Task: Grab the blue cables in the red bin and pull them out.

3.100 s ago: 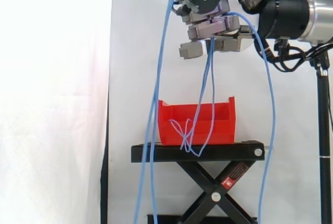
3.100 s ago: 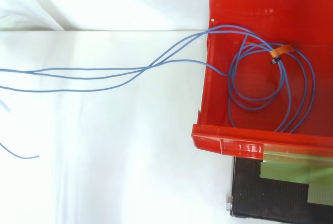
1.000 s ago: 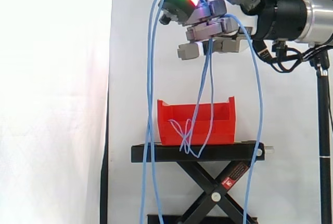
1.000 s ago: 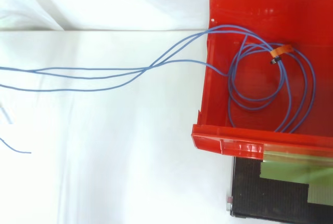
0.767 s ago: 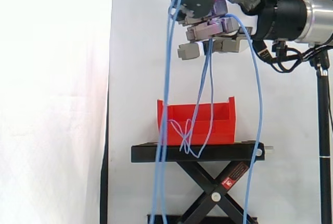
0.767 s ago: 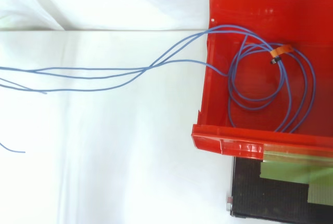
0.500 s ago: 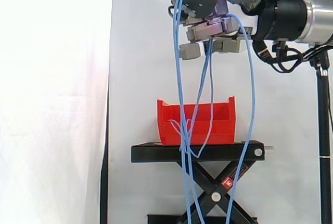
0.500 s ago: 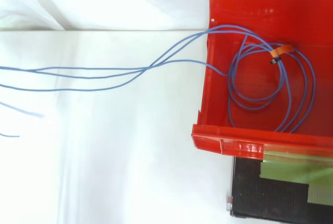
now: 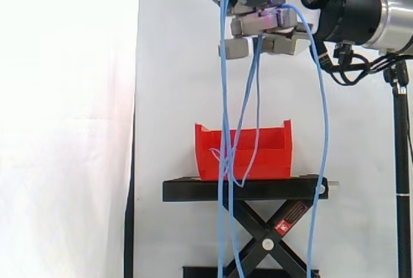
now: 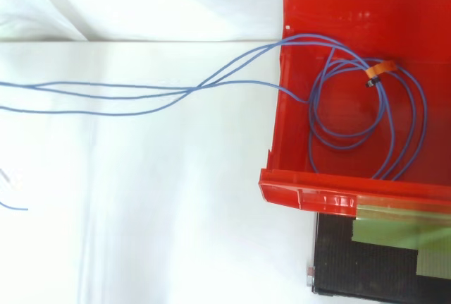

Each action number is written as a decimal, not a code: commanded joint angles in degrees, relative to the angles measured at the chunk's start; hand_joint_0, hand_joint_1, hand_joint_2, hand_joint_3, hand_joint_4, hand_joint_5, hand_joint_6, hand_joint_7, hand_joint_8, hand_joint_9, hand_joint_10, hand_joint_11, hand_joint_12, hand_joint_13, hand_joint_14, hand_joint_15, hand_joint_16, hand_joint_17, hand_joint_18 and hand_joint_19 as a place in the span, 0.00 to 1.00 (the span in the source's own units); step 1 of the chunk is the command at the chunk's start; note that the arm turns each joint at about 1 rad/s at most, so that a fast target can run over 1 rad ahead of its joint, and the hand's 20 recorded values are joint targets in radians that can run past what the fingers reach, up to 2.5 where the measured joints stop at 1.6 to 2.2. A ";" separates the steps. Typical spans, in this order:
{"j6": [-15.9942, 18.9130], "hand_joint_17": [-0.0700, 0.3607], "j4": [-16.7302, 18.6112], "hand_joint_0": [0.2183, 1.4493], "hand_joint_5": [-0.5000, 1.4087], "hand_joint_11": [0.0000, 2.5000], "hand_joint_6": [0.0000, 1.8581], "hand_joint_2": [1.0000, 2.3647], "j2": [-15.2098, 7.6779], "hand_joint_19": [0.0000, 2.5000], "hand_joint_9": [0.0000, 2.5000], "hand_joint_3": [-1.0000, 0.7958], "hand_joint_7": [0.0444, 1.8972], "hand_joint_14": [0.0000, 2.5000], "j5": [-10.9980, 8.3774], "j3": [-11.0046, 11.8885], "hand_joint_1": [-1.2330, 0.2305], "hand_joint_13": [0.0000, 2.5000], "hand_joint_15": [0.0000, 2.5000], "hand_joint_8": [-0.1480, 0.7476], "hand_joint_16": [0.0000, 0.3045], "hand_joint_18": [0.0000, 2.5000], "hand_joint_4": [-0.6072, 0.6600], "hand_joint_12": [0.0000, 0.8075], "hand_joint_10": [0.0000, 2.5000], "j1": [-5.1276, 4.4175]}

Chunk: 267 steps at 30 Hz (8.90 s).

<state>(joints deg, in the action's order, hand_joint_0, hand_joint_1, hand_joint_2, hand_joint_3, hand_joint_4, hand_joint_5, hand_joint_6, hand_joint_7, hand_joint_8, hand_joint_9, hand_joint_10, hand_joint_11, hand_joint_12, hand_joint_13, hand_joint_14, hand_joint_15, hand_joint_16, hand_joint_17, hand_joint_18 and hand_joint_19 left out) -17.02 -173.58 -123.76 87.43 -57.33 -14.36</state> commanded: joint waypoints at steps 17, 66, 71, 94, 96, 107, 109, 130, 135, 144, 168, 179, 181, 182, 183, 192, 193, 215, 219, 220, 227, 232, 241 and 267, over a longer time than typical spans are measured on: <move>-27.32 0.36 18.90 0.57 0.66 0.58 0.46 0.00 0.01 0.45 0.37 0.03 0.32 0.41 7.84 -0.24 0.18 0.45 0.56 0.45 0.12 0.31 0.60 0.38 0.54 1.79; -73.55 0.36 36.91 0.58 0.66 0.58 0.46 0.00 0.01 0.46 0.37 0.02 0.32 0.41 37.02 -2.44 0.19 0.44 0.55 0.45 0.12 0.31 0.60 0.38 0.53 3.64; -65.02 0.36 26.19 0.58 0.66 0.58 0.46 0.00 0.01 0.46 0.37 0.03 0.32 0.42 28.14 -2.44 0.19 0.44 0.54 0.45 0.12 0.31 0.60 0.38 0.53 3.46; -31.89 0.36 2.11 0.58 0.66 0.59 0.46 0.00 0.01 0.46 0.37 0.02 0.32 0.42 -1.04 -3.93 0.19 0.44 0.55 0.45 0.12 0.31 0.59 0.37 0.52 1.00; -31.01 0.36 0.88 0.58 0.66 0.59 0.46 0.00 0.01 0.46 0.37 0.03 0.33 0.42 -1.65 -3.93 0.19 0.44 0.54 0.45 0.12 0.31 0.60 0.37 0.52 0.83; -25.30 0.36 -5.36 0.57 0.66 0.59 0.46 0.00 0.01 0.46 0.38 0.03 0.33 0.42 -4.29 -3.93 0.19 0.44 0.54 0.45 0.12 0.31 0.59 0.38 0.52 -0.14; -23.89 0.36 -5.71 0.57 0.66 0.59 0.46 0.00 0.01 0.46 0.38 0.03 0.33 0.42 -4.90 -3.93 0.19 0.44 0.55 0.45 0.12 0.30 0.60 0.37 0.51 -0.23; -14.40 0.36 -9.14 0.55 0.67 0.60 0.36 0.00 0.01 0.46 0.37 0.06 0.35 0.42 -5.43 -3.93 0.21 0.44 0.55 0.44 0.12 0.30 0.61 0.38 0.50 -1.11; -13.69 0.36 -9.14 0.53 0.66 0.60 0.33 0.00 0.01 0.46 0.37 0.05 0.36 0.42 -5.34 -3.93 0.22 0.44 0.55 0.45 0.12 0.30 0.62 0.38 0.49 -1.19; -12.29 0.36 -9.14 0.50 0.67 0.60 0.29 0.00 0.01 0.47 0.37 0.05 0.38 0.43 -5.43 -3.93 0.25 0.43 0.54 0.45 0.13 0.30 0.63 0.38 0.49 -1.28; -10.53 0.40 -9.93 0.40 0.68 0.57 0.25 0.00 0.01 0.45 0.38 0.00 0.38 0.47 -5.43 -3.93 0.32 0.44 0.50 0.49 0.15 0.32 0.66 0.43 0.53 -1.37; -10.44 0.41 -9.76 0.37 0.69 0.56 0.25 0.00 0.01 0.45 0.38 0.00 0.37 0.47 -5.43 -3.93 0.35 0.45 0.49 0.50 0.15 0.32 0.66 0.44 0.54 -1.63; -10.27 0.41 -9.76 0.37 0.69 0.56 0.25 0.00 0.01 0.45 0.38 0.00 0.37 0.48 -5.43 -3.93 0.35 0.45 0.49 0.50 0.15 0.33 0.66 0.44 0.54 -1.63; -10.09 0.41 -9.84 0.37 0.69 0.56 0.25 0.00 0.01 0.45 0.38 0.00 0.37 0.48 -5.43 -3.93 0.35 0.45 0.48 0.50 0.15 0.33 0.66 0.44 0.54 -1.63; -10.00 0.41 -9.84 0.37 0.69 0.55 0.24 0.00 0.01 0.45 0.38 0.00 0.38 0.47 -5.43 -3.93 0.35 0.44 0.49 0.50 0.16 0.33 0.66 0.44 0.54 -1.63; -9.74 0.42 -9.84 0.36 0.69 0.56 0.24 0.00 0.01 0.45 0.38 0.00 0.38 0.48 -5.43 -3.93 0.37 0.45 0.48 0.51 0.16 0.33 0.67 0.45 0.54 -1.63; -9.74 0.42 -9.84 0.36 0.69 0.56 0.24 0.00 0.01 0.44 0.38 0.00 0.38 0.48 -5.43 -3.93 0.37 0.44 0.48 0.51 0.16 0.33 0.66 0.46 0.54 -1.55; -9.83 0.47 -9.67 0.24 0.74 0.50 0.23 0.00 0.01 0.41 0.39 0.00 0.36 0.50 -5.43 -3.93 0.37 0.46 0.43 0.58 0.20 0.35 0.66 0.55 0.59 -1.72; -9.74 0.47 -9.67 0.25 0.76 0.51 0.22 0.00 0.01 0.41 0.39 0.00 0.36 0.49 -5.43 -3.93 0.37 0.46 0.43 0.57 0.19 0.35 0.65 0.54 0.59 -1.72; -9.74 0.47 -9.67 0.25 0.76 0.51 0.22 0.00 0.01 0.41 0.40 0.00 0.36 0.49 -5.43 -3.93 0.36 0.46 0.43 0.56 0.19 0.35 0.65 0.54 0.58 -1.63; -9.74 0.39 -9.67 0.40 0.77 0.59 0.21 0.00 0.01 0.44 0.41 0.00 0.38 0.38 -5.43 -3.93 0.27 0.47 0.52 0.48 0.14 0.32 0.60 0.42 0.50 -1.72; -9.83 0.37 -9.67 0.47 0.76 0.61 0.21 0.00 0.01 0.44 0.41 0.00 0.40 0.34 -5.34 -3.93 0.24 0.47 0.56 0.44 0.13 0.30 0.60 0.39 0.48 -1.63; -9.83 0.36 -9.67 0.52 0.72 0.62 0.07 0.00 0.01 0.45 0.39 0.07 0.45 0.33 -5.34 -3.93 0.23 0.46 0.57 0.44 0.13 0.29 0.63 0.38 0.47 -1.72; -9.83 0.40 -9.67 0.37 0.77 0.58 0.10 0.00 0.01 0.43 0.41 0.00 0.41 0.34 -5.43 -3.93 0.35 0.48 0.52 0.50 0.15 0.31 0.65 0.45 0.50 -1.90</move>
<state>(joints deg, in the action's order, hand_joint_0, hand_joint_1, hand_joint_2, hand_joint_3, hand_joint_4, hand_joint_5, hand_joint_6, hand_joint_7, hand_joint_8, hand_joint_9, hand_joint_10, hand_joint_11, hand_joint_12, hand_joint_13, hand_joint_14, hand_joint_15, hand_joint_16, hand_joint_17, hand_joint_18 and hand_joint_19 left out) -26.83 -183.25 -123.75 82.02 -61.26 -16.26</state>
